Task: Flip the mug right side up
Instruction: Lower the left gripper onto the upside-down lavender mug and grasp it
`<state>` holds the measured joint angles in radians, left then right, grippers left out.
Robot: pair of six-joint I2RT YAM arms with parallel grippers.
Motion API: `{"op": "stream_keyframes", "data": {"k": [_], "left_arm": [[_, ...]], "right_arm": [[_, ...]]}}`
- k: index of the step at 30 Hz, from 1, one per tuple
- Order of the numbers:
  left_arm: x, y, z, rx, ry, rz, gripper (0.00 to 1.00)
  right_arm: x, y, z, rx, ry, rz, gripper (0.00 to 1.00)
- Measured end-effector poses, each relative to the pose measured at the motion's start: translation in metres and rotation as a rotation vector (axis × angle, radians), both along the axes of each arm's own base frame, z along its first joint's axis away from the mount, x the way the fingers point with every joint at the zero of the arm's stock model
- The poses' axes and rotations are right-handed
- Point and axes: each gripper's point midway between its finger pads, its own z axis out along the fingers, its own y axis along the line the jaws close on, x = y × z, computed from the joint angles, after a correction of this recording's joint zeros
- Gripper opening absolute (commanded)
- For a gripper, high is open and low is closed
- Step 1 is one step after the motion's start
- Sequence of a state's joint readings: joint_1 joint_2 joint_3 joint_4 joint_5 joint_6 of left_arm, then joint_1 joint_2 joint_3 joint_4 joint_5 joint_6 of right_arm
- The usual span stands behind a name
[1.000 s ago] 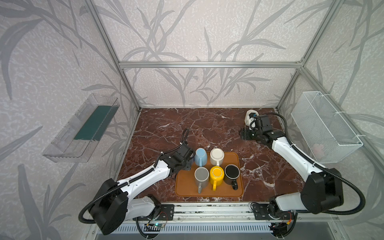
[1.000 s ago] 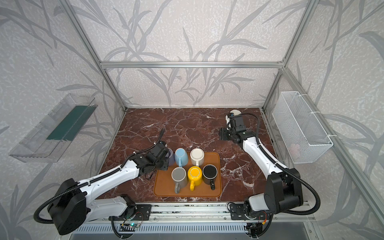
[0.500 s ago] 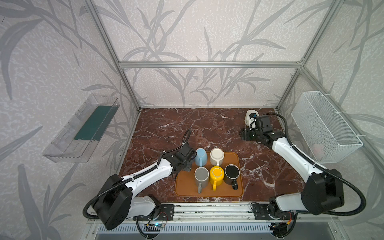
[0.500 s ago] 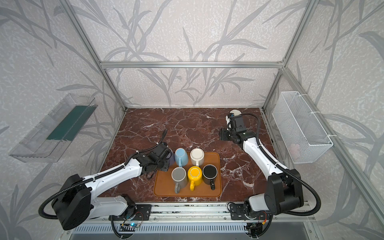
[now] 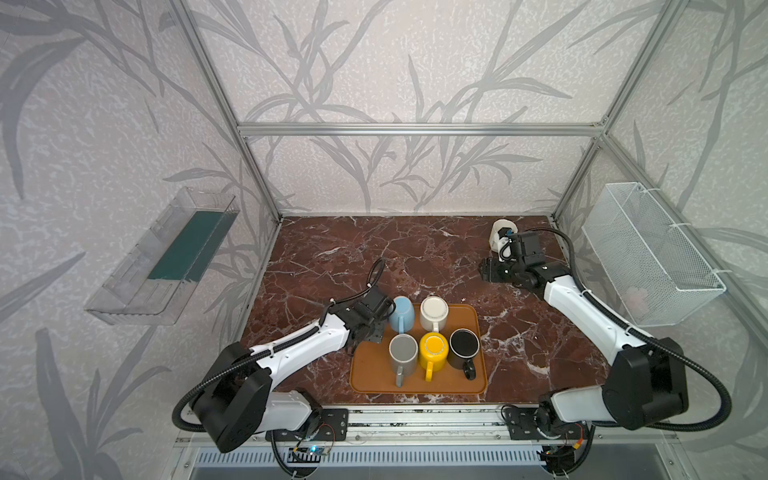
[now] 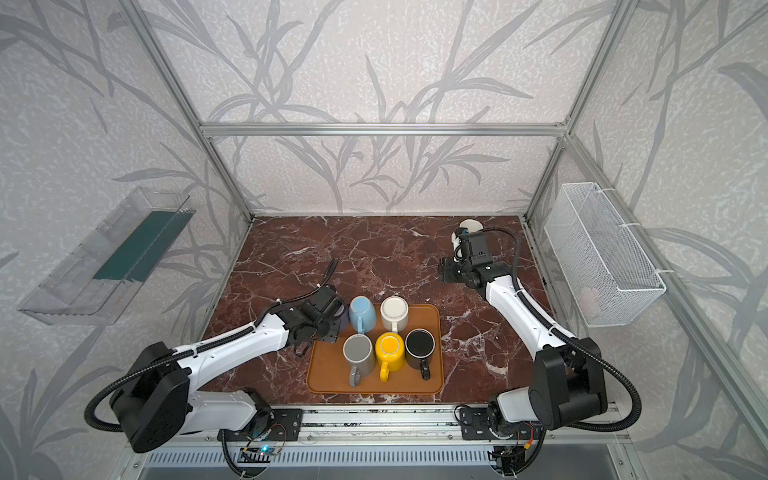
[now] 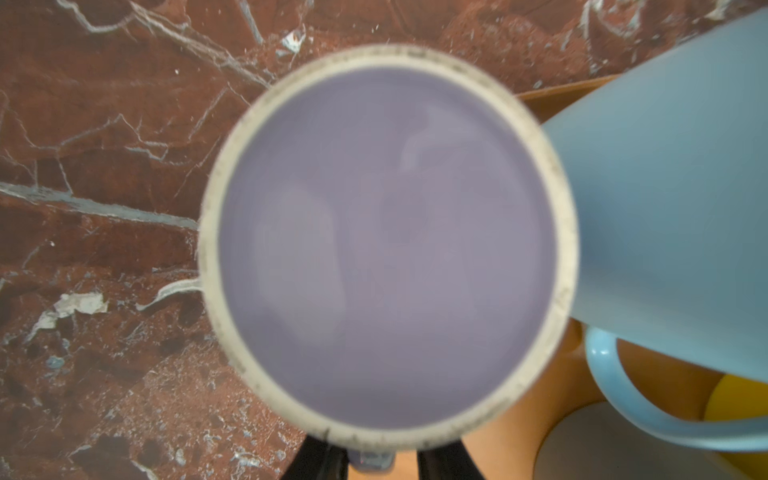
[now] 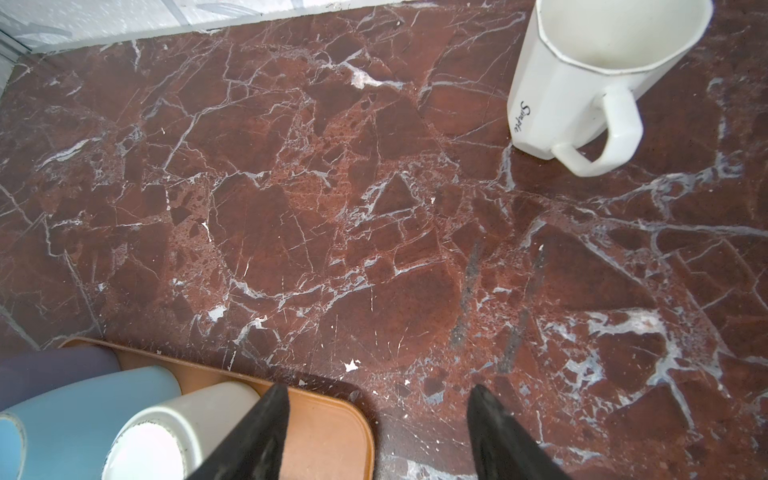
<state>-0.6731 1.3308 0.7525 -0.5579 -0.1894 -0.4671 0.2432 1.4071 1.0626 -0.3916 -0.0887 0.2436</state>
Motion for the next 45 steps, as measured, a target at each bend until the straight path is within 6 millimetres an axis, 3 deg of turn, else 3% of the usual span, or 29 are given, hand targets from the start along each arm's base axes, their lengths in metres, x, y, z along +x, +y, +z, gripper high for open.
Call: {"op": "stream_keyframes", "data": {"k": [23, 29, 32, 45], "left_arm": [[0.000, 0.001, 0.001, 0.026, 0.020, -0.002, 0.18], [0.000, 0.002, 0.002, 0.028, 0.019, -0.002, 0.08], [0.000, 0.001, 0.002, 0.027, 0.018, -0.002, 0.00], [0.003, 0.001, 0.008, 0.034, 0.008, -0.015, 0.00]], "right_arm": [[-0.001, 0.000, 0.003, 0.001, -0.008, -0.001, 0.69], [-0.001, 0.001, 0.003, 0.004, -0.007, 0.003, 0.68], [-0.001, 0.003, 0.003, 0.010, -0.005, 0.011, 0.68], [-0.004, 0.027, 0.010, 0.068, -0.025, 0.087, 0.68]]}}
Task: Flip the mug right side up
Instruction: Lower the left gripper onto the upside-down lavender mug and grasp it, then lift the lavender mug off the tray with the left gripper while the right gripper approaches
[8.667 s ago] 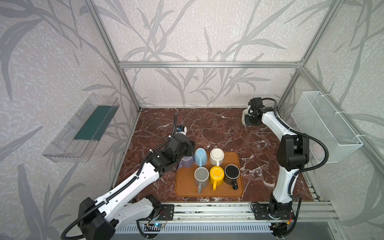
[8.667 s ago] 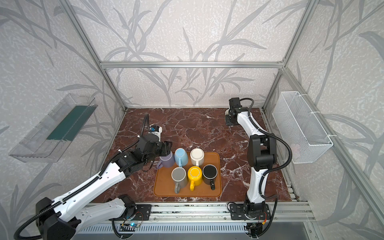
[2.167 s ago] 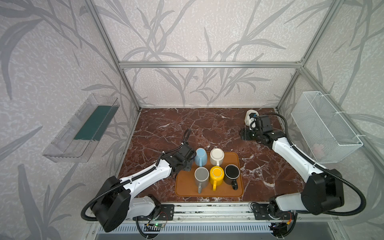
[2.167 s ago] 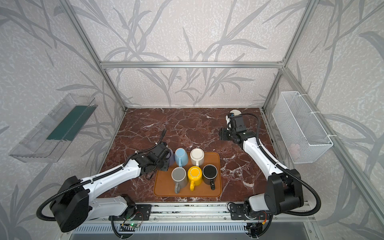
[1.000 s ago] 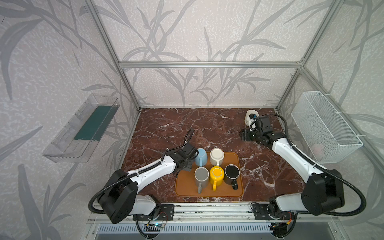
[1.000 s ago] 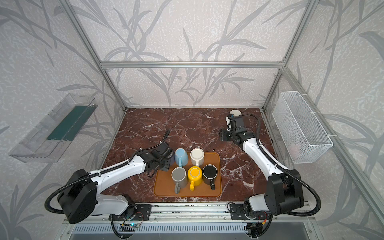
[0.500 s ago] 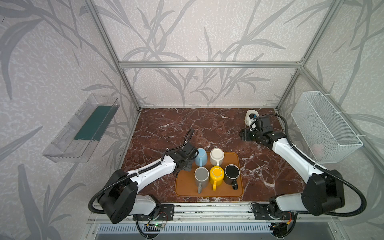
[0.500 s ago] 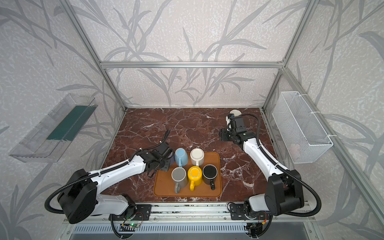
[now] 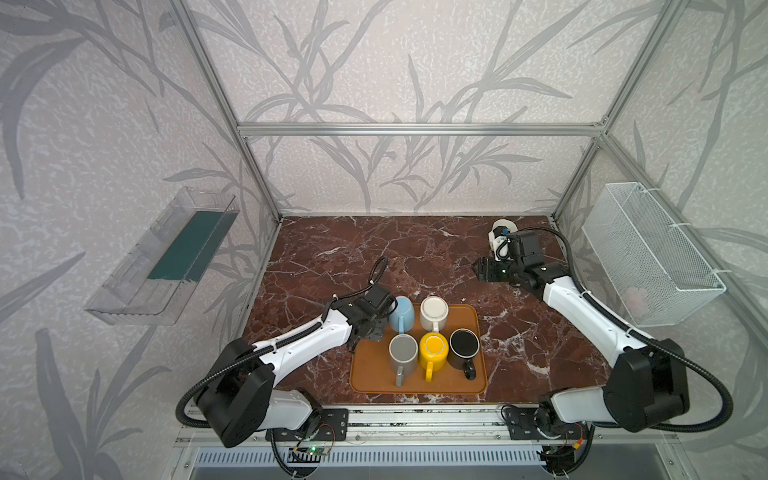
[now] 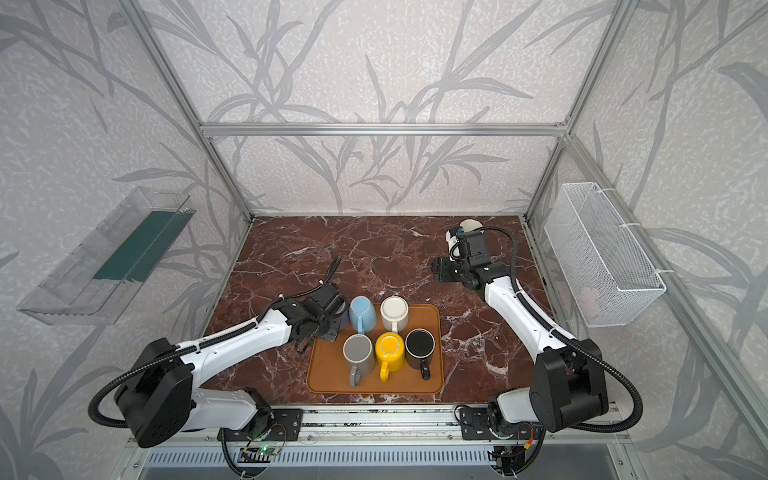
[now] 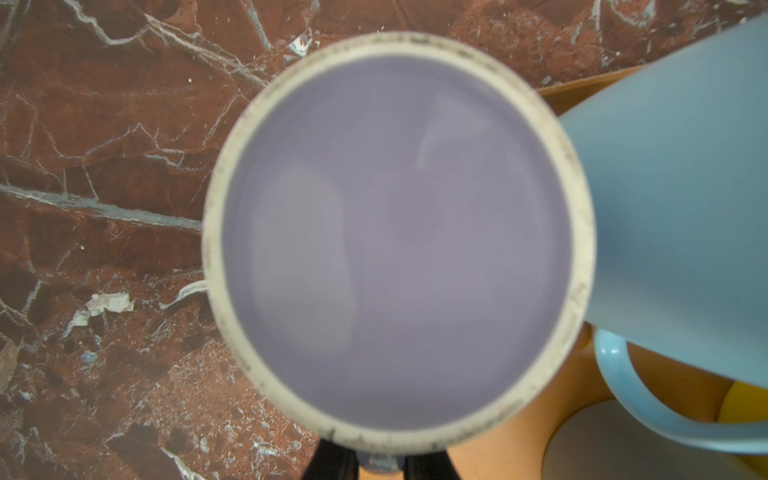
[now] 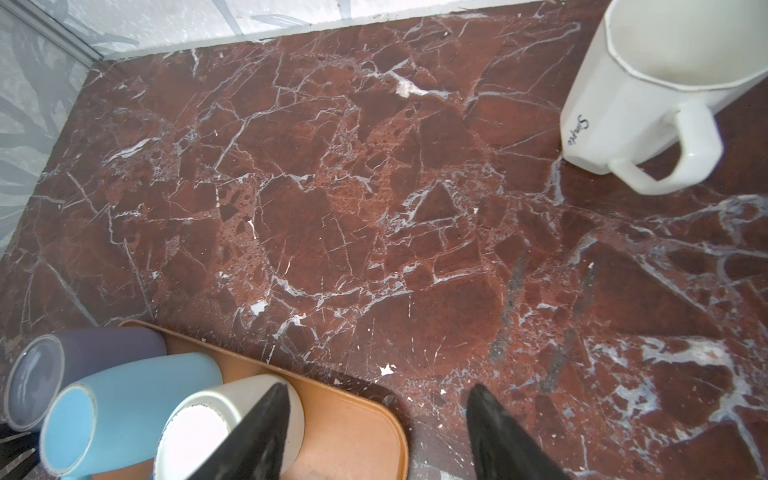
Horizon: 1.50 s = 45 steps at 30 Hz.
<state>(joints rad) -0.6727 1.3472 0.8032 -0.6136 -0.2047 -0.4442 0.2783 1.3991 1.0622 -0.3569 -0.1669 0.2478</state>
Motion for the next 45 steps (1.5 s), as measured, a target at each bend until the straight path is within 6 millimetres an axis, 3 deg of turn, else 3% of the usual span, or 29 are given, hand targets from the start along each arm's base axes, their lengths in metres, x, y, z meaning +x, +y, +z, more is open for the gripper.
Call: {"op": "stream_keyframes", "data": {"k": [13, 28, 34, 45], "left_arm": [[0.012, 0.014, 0.025, -0.018, -0.092, 0.027, 0.00], [0.036, 0.021, 0.077, -0.253, -0.245, 0.098, 0.00], [0.047, 0.009, 0.094, -0.373, -0.291, 0.097, 0.00], [0.080, -0.027, 0.155, -0.669, -0.442, 0.057, 0.00]], "right_arm": [[-0.013, 0.037, 0.003, 0.029, -0.014, 0.094, 0.67], [-0.028, 0.092, 0.009, 0.115, -0.021, 0.228, 0.65], [-0.028, 0.106, 0.022, 0.198, -0.041, 0.258, 0.65], [-0.037, 0.145, 0.051, 0.364, -0.096, 0.297, 0.62]]}}
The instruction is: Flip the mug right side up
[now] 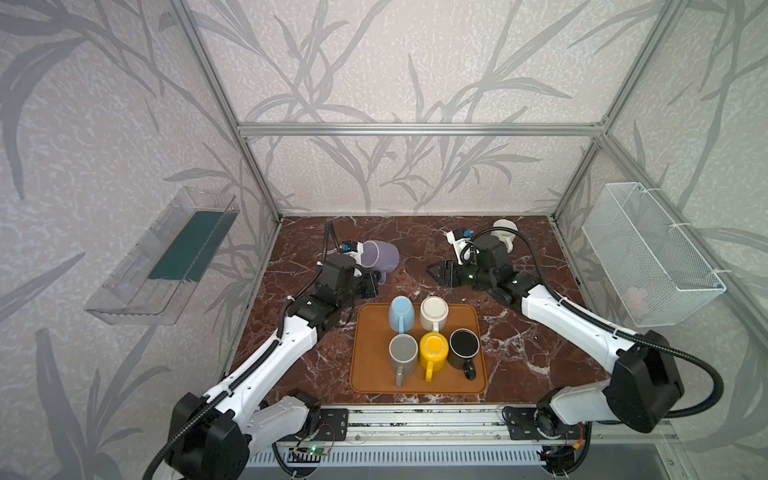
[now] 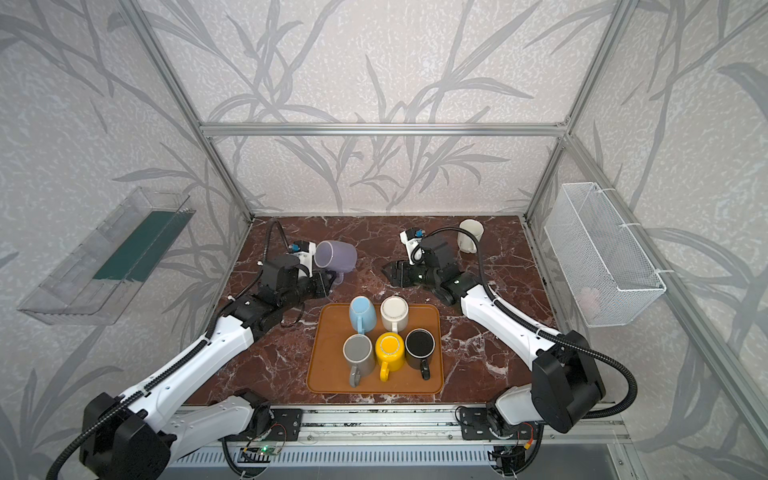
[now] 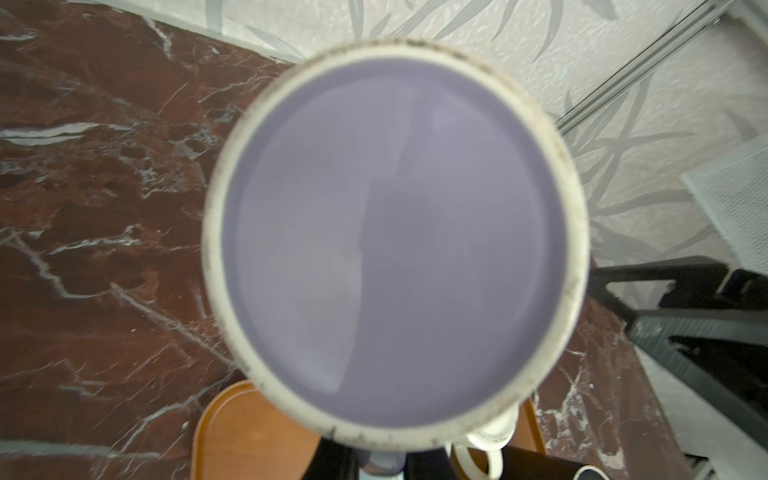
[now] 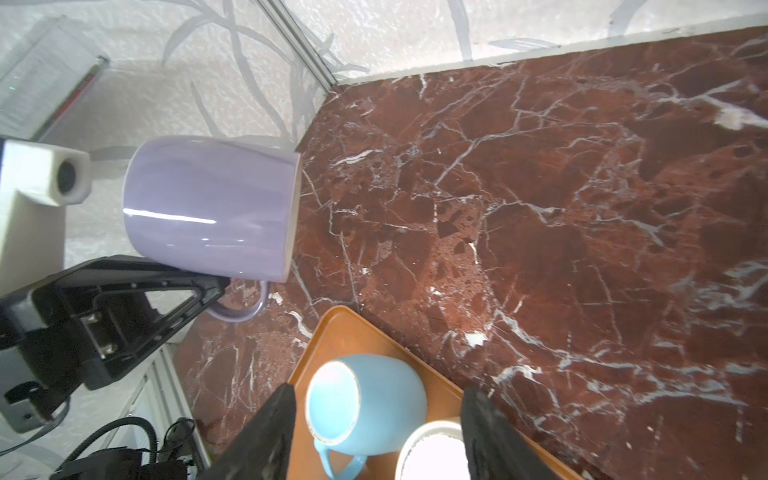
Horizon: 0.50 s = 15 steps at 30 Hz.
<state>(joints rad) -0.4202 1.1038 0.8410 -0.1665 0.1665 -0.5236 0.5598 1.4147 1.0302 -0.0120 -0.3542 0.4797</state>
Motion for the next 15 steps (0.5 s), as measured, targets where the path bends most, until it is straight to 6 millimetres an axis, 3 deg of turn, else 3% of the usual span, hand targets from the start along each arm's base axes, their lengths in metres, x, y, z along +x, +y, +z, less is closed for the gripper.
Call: {"op": "stream_keyframes", "data": {"k": [9, 15], "left_arm": [[0.007, -0.021, 0.041, -0.195, -0.104, -0.082, 0.00], [0.001, -0.036, 0.052, -0.303, -0.144, -0.160, 0.00]], "right_arm": [[-0.008, 0.025, 0.028, 0.229, -0.019, 0.077, 0.62], [-0.014, 0.043, 0.048, 0.381, -0.043, 0.159, 0.60]]}}
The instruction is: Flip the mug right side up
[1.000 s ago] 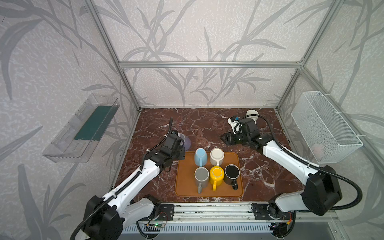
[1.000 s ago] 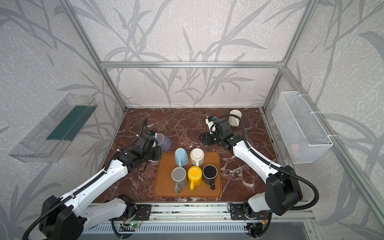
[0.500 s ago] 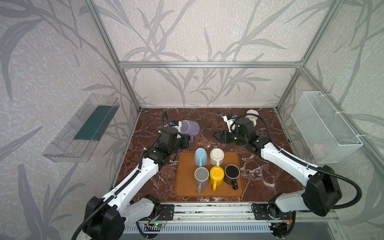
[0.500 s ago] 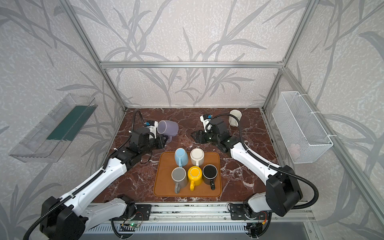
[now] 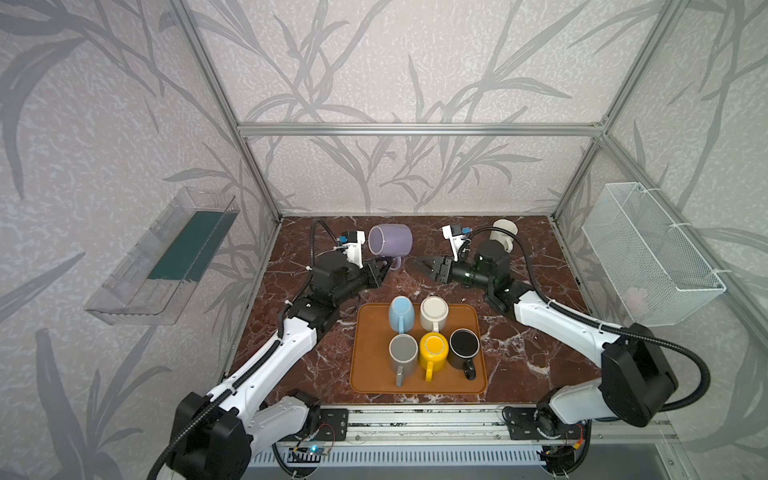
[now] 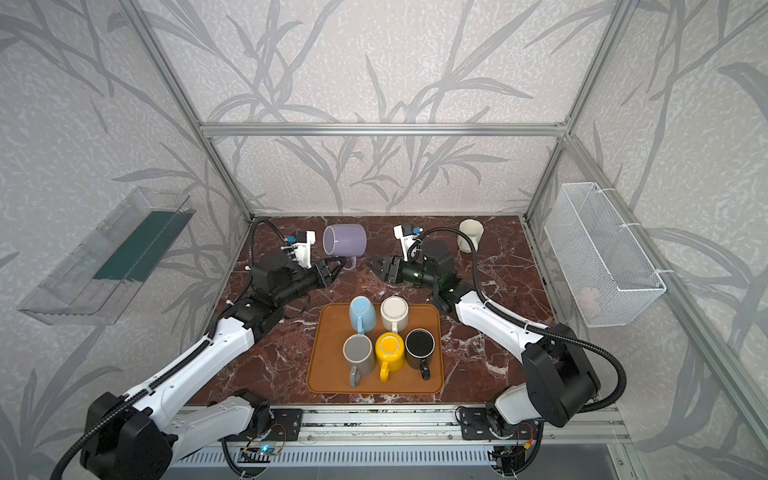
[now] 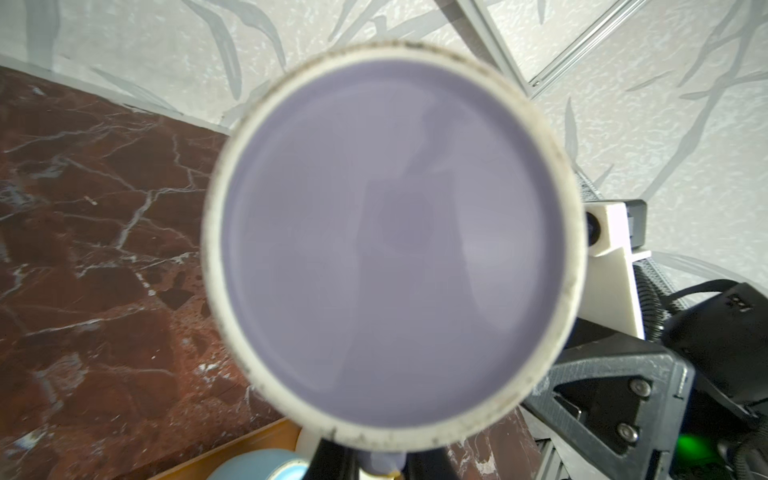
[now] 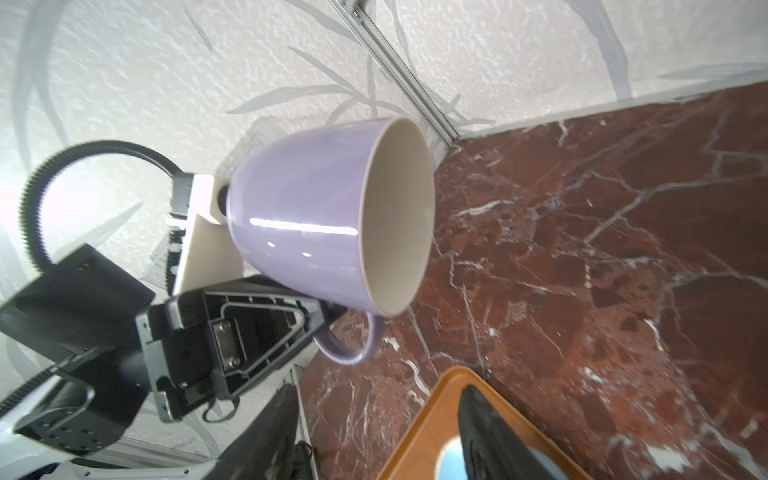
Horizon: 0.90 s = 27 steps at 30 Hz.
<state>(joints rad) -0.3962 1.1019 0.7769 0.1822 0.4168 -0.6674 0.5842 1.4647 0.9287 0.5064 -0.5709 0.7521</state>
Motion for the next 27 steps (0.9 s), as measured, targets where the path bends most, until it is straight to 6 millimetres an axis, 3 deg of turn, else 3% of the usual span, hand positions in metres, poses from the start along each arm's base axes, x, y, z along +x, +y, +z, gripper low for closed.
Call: {"op": "stream_keyframes", "data": {"k": [7, 14, 27], "left_arm": [[-0.007, -0.013, 0.017, -0.110, -0.064, -0.085, 0.00], [-0.012, -0.022, 0.031, -0.184, -0.126, -0.149, 0.00], [-0.019, -0.032, 0.042, -0.272, -0.193, -0.239, 0.00]], "right_arm": [[0.001, 0.012, 0.009, 0.106, -0.004, 0.046, 0.55], [-0.002, 0.016, 0.020, 0.168, -0.012, 0.080, 0.43], [-0.009, 0.017, 0.037, 0.233, -0.033, 0.121, 0.31]]}}
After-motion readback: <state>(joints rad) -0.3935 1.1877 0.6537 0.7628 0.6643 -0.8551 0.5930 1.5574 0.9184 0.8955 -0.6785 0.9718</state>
